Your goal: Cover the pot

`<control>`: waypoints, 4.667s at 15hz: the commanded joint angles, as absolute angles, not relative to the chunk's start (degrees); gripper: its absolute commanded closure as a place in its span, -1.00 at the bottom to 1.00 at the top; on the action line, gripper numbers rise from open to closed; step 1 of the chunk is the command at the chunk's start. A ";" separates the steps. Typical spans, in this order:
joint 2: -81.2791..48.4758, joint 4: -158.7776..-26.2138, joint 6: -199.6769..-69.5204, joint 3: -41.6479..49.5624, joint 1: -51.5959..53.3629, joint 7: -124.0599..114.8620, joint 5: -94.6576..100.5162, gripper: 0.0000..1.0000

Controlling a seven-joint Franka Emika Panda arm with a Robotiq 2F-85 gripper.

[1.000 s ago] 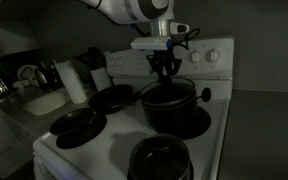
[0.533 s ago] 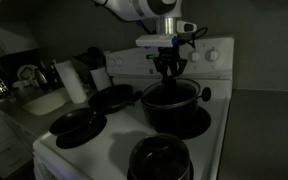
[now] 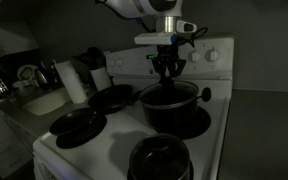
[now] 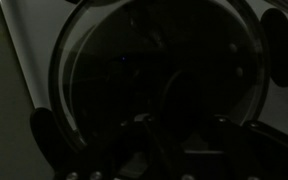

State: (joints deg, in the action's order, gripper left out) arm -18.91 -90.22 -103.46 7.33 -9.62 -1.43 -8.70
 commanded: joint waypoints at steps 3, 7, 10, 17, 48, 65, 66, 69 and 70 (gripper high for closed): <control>-21.16 -87.62 -102.89 6.37 -9.97 -0.87 -10.35 0.73; -22.17 -86.71 -103.15 6.27 -10.01 -1.00 -10.41 0.73; -22.31 -86.42 -103.50 6.45 -10.03 -1.28 -10.02 0.73; -21.43 -88.90 -107.34 6.65 -9.51 -1.83 -9.08 0.73; -10.67 -110.06 -133.13 8.58 -5.41 -23.06 0.48 0.73; -6.69 -114.41 -132.24 9.24 -6.42 -27.19 1.56 -0.27; -6.49 -114.09 -132.02 9.10 -6.46 -26.27 0.74 -0.28; -5.81 -113.60 -130.94 8.64 -6.04 -24.54 -0.67 -0.70; -5.58 -113.25 -130.22 8.48 -5.73 -24.75 -0.48 -0.83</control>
State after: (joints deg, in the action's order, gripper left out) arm -7.50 -112.54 -132.43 9.20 -5.91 -26.54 0.75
